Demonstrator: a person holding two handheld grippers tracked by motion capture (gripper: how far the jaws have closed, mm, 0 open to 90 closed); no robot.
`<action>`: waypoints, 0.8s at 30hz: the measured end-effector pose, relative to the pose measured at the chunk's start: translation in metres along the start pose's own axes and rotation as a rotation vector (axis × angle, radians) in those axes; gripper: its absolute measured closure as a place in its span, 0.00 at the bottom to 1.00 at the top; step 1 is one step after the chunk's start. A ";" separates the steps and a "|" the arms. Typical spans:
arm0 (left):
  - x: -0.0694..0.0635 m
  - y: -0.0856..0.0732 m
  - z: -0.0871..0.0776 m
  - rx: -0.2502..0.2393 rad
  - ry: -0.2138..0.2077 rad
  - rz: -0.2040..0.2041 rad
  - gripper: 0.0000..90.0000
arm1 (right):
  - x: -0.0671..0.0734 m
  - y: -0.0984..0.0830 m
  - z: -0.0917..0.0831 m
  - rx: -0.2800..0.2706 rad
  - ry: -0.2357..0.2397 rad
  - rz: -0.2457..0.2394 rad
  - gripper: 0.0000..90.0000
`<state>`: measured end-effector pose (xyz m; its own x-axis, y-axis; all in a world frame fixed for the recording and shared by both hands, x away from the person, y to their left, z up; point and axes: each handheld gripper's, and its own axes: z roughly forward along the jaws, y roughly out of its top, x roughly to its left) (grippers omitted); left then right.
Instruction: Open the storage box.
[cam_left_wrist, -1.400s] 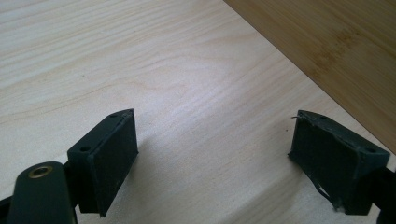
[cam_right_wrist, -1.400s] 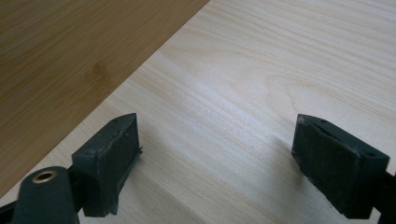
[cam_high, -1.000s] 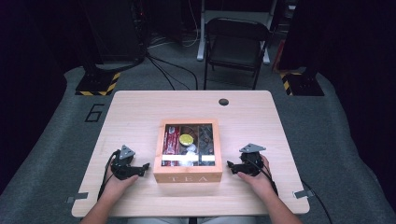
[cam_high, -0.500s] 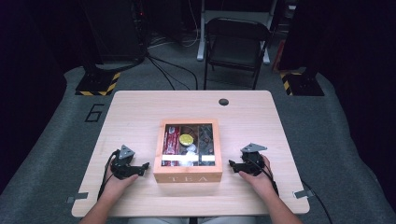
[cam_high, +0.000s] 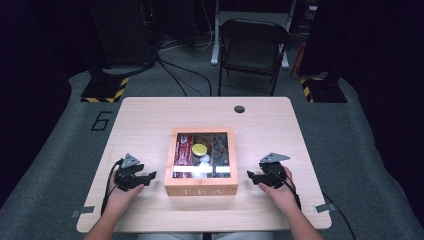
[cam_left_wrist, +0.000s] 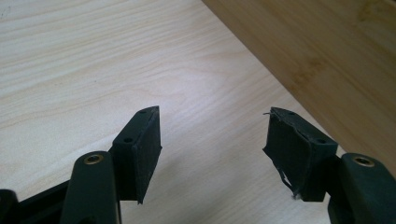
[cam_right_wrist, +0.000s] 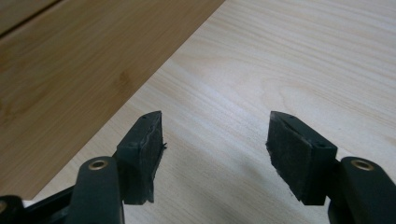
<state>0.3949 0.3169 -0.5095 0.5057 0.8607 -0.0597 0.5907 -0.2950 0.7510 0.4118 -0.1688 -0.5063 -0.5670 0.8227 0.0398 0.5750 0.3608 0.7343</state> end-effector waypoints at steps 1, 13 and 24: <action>-0.001 0.001 -0.001 -0.001 0.000 -0.001 0.40 | -0.001 0.001 -0.001 -0.004 0.001 -0.008 0.40; -0.007 0.005 -0.013 -0.014 -0.018 -0.023 0.42 | 0.002 0.004 -0.015 -0.036 0.015 -0.007 0.40; -0.012 0.010 -0.023 -0.024 -0.047 -0.027 0.42 | 0.010 0.008 -0.024 -0.066 0.040 -0.026 0.43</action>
<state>0.3803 0.3129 -0.4860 0.5187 0.8478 -0.1107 0.5898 -0.2611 0.7641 0.3965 -0.1679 -0.4838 -0.6049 0.7950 0.0459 0.5202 0.3509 0.7787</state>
